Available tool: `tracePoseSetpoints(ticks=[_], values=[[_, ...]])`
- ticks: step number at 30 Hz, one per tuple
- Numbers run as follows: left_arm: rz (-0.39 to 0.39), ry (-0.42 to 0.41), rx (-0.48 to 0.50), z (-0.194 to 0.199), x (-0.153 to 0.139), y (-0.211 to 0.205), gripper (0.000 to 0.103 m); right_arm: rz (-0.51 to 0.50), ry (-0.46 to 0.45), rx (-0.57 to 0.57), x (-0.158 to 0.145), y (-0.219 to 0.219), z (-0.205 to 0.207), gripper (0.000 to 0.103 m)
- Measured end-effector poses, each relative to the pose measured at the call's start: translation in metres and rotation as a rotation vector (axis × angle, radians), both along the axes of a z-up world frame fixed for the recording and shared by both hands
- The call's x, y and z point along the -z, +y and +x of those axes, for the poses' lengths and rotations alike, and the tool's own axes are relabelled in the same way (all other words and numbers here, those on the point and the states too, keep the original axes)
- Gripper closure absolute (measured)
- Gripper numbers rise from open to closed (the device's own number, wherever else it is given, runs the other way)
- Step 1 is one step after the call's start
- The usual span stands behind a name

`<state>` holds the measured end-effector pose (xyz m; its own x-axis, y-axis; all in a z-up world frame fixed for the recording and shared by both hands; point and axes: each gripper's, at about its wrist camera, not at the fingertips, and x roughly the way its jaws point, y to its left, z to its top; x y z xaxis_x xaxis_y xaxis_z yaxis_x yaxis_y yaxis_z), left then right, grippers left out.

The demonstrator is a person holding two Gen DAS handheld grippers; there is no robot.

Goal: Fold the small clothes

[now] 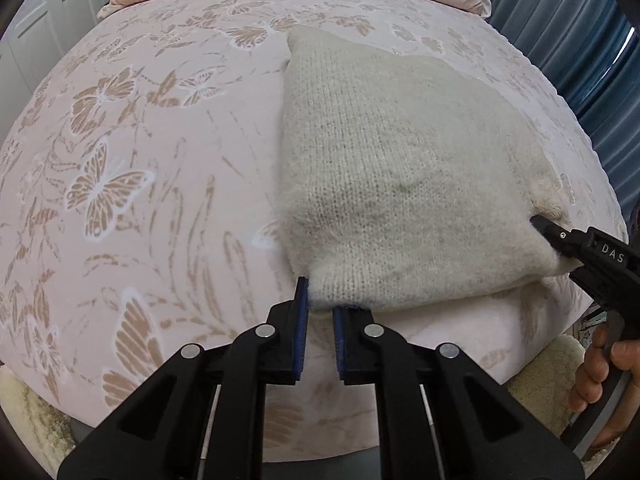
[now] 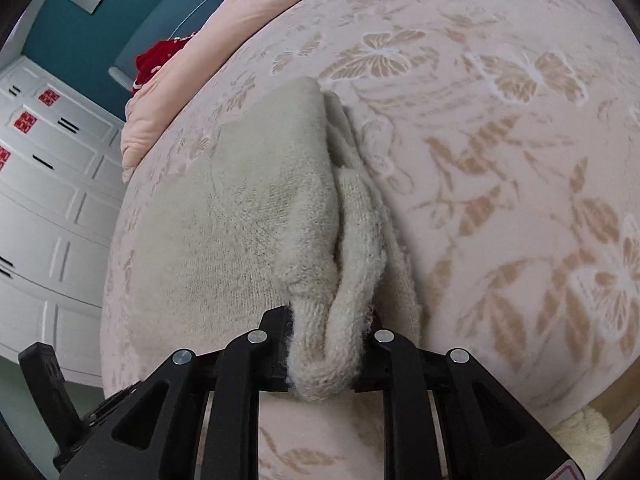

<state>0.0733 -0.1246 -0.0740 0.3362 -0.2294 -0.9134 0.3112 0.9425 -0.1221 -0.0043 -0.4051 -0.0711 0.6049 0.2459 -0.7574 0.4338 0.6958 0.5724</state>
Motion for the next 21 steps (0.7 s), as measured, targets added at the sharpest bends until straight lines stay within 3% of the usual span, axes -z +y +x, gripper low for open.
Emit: tracePoseSetpoints(ticks=[5, 12, 15, 17, 21], values=[[0.01, 0.001, -0.012, 0.0, 0.001, 0.002, 0.092, 0.02, -0.019, 0.001, -0.012, 0.005, -0.009, 0.085], [0.043, -0.007, 0.0, -0.002, -0.003, -0.002, 0.091, 0.017, -0.023, 0.0, -0.022, 0.017, -0.013, 0.068], [0.048, -0.008, -0.004, -0.003, -0.003, -0.004, 0.092, 0.02, -0.006, -0.007, -0.018, 0.019, -0.007, 0.068], [0.05, -0.01, -0.001, -0.003, -0.003, -0.004, 0.092, 0.023, -0.013, -0.013, -0.022, 0.02, -0.003, 0.084], [0.024, -0.026, -0.025, -0.004, -0.014, 0.001, 0.093, 0.068, -0.25, -0.03, -0.086, 0.014, -0.014, 0.088]])
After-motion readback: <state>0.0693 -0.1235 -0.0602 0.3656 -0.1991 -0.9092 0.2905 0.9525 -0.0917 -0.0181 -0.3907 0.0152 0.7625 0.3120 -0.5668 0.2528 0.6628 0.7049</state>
